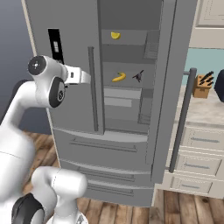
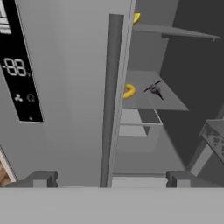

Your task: Open the fridge, remove the banana, lemon wedge, and fish, and place them on any counter.

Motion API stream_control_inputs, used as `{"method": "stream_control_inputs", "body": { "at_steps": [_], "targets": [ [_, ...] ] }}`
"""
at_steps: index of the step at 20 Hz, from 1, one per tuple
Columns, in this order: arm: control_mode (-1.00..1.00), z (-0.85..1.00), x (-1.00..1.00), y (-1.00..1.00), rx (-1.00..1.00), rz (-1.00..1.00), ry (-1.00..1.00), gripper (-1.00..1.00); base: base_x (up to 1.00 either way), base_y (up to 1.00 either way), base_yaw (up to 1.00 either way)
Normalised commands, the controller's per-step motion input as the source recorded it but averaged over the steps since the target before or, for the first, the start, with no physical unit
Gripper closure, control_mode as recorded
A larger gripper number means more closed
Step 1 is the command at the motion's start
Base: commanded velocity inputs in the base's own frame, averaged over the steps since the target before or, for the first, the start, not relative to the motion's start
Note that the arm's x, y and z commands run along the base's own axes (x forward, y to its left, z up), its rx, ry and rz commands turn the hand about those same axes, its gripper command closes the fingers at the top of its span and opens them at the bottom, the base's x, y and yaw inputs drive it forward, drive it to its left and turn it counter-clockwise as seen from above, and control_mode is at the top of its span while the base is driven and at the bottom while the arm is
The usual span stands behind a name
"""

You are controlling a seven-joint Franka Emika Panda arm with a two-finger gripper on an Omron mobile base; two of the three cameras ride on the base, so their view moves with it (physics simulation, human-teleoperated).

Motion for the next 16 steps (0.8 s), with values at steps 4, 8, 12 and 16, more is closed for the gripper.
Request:
{"method": "stream_control_inputs", "body": {
  "at_steps": [4,8,12,16],
  "targets": [
    [-1.00,0.00,0.54,0.00,0.00,0.00,0.00,-1.00,0.00,0.00,0.00],
    [-1.00,-0.01,0.55,0.00,0.00,0.00,0.00,-1.00,0.00,0.00,0.00],
    [-1.00,-0.02,0.56,0.00,0.00,0.00,0.00,-1.00,0.00,0.00,0.00],
    [-1.00,-0.03,0.54,0.00,0.00,0.00,0.00,-1.00,0.00,0.00,0.00]
  ]
}}
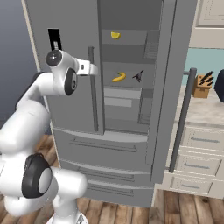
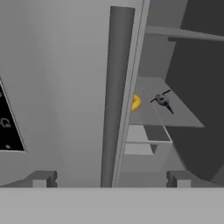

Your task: Open the fridge, remove the banana, lemon wedge, and fish, and place them on any counter.

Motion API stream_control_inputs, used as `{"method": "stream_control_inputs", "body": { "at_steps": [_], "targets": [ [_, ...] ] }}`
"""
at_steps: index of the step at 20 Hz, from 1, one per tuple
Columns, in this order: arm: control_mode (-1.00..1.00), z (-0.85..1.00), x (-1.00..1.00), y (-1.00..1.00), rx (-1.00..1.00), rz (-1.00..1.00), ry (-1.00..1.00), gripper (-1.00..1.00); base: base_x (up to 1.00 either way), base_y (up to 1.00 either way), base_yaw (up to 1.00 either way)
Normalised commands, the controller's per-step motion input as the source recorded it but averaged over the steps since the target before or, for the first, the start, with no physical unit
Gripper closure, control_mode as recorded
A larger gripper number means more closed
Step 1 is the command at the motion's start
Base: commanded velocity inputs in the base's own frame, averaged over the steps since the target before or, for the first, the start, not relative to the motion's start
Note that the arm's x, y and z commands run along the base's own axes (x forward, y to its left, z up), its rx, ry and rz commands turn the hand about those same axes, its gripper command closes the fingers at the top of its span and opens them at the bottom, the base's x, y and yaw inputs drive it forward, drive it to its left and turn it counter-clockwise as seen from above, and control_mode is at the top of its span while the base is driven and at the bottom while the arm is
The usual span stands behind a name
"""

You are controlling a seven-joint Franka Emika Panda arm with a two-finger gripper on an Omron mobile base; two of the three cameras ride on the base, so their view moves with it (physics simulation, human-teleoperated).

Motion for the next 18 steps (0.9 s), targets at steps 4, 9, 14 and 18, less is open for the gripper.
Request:
{"method": "stream_control_inputs", "body": {
  "at_steps": [4,9,14,18],
  "targets": [
    [-1.00,-0.10,0.56,0.00,0.00,0.00,0.00,-1.00,0.00,0.00,0.00],
    [-1.00,-0.09,0.57,0.00,0.00,0.00,0.00,-1.00,0.00,0.00,0.00],
    [-1.00,-0.08,0.57,0.00,0.00,0.00,0.00,-1.00,0.00,0.00,0.00],
    [-1.00,-0.05,0.57,0.00,0.00,0.00,0.00,-1.00,0.00,0.00,0.00]
  ]
}}
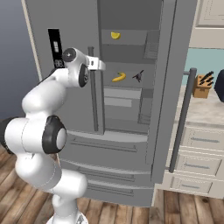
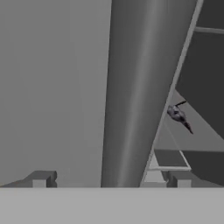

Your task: Open the fridge, remove the banana, lemon wedge, and fish, and place them on any counter.

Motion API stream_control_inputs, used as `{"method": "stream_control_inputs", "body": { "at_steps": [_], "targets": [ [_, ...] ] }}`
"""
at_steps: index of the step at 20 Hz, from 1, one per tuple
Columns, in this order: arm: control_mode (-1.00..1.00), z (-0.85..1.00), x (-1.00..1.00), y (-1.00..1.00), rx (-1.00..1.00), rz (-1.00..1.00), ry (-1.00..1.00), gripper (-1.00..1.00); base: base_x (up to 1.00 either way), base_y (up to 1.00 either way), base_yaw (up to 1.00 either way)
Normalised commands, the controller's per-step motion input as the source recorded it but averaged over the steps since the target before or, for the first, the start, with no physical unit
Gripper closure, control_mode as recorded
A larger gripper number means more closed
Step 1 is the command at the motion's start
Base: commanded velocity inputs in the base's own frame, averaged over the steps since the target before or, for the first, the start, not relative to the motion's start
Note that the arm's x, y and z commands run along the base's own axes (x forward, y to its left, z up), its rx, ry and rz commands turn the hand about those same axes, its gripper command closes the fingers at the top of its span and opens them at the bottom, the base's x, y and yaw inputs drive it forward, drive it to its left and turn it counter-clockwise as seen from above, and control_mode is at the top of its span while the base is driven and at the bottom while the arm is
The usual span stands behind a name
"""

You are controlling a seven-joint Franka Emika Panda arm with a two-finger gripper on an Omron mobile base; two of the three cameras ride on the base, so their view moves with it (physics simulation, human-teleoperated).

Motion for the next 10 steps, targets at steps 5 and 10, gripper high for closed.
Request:
{"method": "stream_control_inputs", "body": {
  "at_steps": [5,10],
  "targets": [
    [-1.00,-0.06,0.51,0.00,0.00,0.00,0.00,-1.00,0.00,0.00,0.00],
    [-1.00,-0.11,0.49,0.00,0.00,0.00,0.00,-1.00,0.00,0.00,0.00]
  ]
}}
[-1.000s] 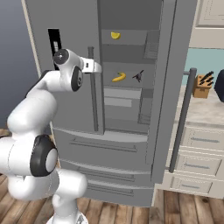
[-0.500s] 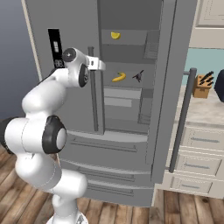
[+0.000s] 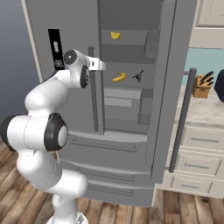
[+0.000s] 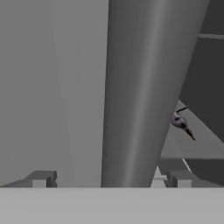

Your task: Open the fridge, remove the banana, lemon wedge, and fish, and place them on any counter.

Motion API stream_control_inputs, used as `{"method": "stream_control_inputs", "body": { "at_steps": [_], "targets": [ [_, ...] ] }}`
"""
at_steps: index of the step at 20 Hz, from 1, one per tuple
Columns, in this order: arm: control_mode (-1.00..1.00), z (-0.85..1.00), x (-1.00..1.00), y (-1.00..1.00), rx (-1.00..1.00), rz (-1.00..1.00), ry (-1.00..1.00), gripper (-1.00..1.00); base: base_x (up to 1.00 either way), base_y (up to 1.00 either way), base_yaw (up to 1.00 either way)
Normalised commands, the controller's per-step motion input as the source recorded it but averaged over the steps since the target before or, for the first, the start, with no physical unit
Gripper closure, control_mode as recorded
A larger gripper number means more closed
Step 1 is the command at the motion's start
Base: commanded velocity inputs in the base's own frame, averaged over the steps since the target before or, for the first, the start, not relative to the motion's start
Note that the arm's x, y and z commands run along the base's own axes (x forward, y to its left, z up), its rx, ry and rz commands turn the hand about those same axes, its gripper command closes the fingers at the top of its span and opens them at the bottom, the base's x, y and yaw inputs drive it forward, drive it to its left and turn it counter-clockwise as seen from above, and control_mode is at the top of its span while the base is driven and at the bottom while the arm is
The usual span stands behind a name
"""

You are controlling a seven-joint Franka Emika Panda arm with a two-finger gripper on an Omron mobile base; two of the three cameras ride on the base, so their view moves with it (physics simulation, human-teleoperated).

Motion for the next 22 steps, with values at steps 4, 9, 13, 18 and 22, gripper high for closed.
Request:
{"method": "stream_control_inputs", "body": {
  "at_steps": [4,9,13,18,22],
  "targets": [
    [-1.00,-0.18,0.49,0.00,0.00,0.00,0.01,1.00,0.00,0.00,0.00],
    [-1.00,-0.01,0.09,0.00,0.00,-0.05,0.00,1.00,0.00,0.00,0.00],
    [-1.00,0.00,-0.41,0.00,0.00,-0.16,-0.08,1.00,0.00,0.00,0.00],
    [-1.00,0.00,-0.81,0.14,0.00,-0.22,-0.10,1.00,0.00,0.00,0.00],
    [-1.00,0.00,-0.77,0.62,0.00,-0.18,-0.12,1.00,0.00,0.00,0.00]
  ]
}}
